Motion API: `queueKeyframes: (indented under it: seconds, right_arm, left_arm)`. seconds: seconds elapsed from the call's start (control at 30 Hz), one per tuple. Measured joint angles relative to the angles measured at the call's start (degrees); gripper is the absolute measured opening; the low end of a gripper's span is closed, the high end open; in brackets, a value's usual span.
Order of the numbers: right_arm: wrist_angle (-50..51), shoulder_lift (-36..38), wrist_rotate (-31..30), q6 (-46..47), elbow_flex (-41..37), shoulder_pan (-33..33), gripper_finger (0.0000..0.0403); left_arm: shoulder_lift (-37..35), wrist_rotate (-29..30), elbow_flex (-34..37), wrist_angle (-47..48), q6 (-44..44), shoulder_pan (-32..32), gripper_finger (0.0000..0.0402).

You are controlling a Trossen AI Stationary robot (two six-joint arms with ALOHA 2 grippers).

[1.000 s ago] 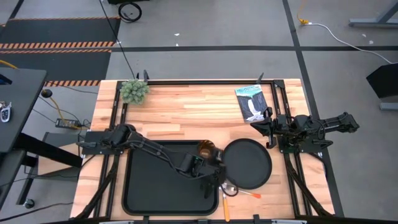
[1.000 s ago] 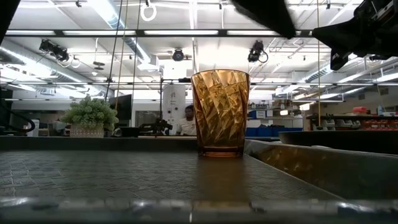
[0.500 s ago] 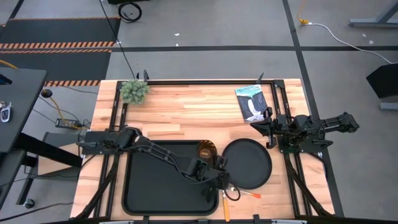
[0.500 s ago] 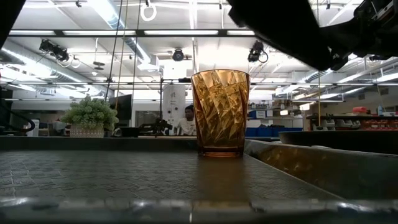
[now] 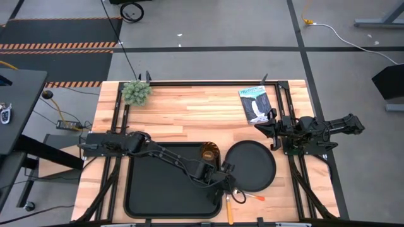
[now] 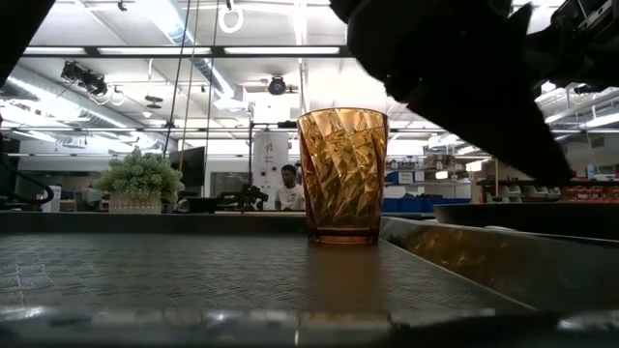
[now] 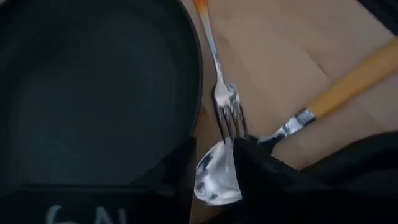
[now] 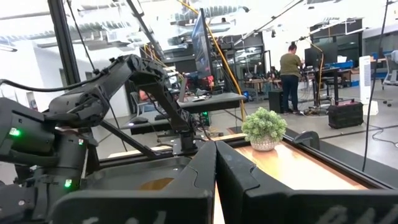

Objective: Pick and place plate/cup/fork/spoon on tray
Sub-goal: Put the black plate on top of the black tray

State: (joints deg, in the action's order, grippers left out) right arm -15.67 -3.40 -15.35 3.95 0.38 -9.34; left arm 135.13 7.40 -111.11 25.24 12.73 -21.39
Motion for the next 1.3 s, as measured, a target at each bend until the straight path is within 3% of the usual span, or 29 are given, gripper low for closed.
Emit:
queueKeyframes:
  seconds: [0.27,0.43,0.7,1.3]
  right_arm:
    - [0.0,0.0,0.0,0.0,0.0,0.0,0.0016]
    - [-0.1,0.0,0.0,0.0,0.0,0.0,0.0016]
    - [-0.3,0.0,0.0,0.0,0.0,0.0,0.0016]
    - [-0.2,0.0,0.0,0.0,0.0,0.0,0.0016]
  left_arm:
    - [0.0,0.8,0.0,-9.3,1.0,-0.1,0.0117]
    - [1.7,2.4,-5.1,-11.4,1.5,0.5,0.0117]
    - [7.9,1.8,-11.8,-4.8,5.9,0.6,0.0117]
    - [9.4,2.6,-12.0,1.6,7.0,0.2,0.0117]
